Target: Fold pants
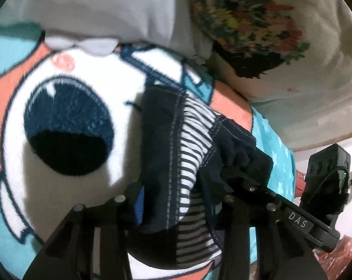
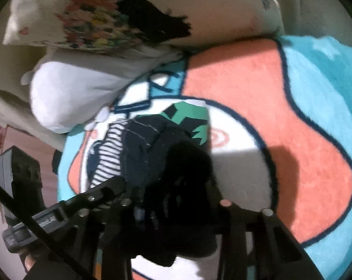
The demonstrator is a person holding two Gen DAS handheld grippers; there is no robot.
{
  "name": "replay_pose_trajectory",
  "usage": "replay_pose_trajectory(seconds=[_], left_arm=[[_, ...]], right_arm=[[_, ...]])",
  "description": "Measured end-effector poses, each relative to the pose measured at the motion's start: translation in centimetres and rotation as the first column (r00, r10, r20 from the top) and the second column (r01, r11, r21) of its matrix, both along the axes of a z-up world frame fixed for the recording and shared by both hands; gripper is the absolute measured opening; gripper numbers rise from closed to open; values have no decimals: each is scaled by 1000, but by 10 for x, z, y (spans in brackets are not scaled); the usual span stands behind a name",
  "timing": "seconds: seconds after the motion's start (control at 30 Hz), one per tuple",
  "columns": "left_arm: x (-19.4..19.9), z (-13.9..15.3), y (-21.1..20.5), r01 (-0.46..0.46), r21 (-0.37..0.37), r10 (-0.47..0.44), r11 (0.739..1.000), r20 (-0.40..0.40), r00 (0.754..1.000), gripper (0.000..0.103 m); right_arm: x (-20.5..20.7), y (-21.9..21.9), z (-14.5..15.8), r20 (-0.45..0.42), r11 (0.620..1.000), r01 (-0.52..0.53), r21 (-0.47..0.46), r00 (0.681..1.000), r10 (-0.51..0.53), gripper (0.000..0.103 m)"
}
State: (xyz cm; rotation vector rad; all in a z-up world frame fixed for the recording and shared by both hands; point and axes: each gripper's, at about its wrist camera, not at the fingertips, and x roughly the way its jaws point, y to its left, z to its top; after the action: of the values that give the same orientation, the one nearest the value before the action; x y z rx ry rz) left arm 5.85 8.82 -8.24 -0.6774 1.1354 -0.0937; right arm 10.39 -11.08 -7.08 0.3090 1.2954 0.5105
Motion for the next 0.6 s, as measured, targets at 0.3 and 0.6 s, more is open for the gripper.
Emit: replay_pose_trajectory(seconds=[0.3, 0.6], left_arm=[[12, 33, -18, 30, 12, -31, 999, 58, 998, 40], [20, 27, -35, 76, 77, -78, 994, 33, 996, 40]], right_arm=[[1, -14, 38, 74, 999, 20, 29, 997, -22, 36], [3, -29, 33, 58, 998, 68, 16, 996, -68, 36]])
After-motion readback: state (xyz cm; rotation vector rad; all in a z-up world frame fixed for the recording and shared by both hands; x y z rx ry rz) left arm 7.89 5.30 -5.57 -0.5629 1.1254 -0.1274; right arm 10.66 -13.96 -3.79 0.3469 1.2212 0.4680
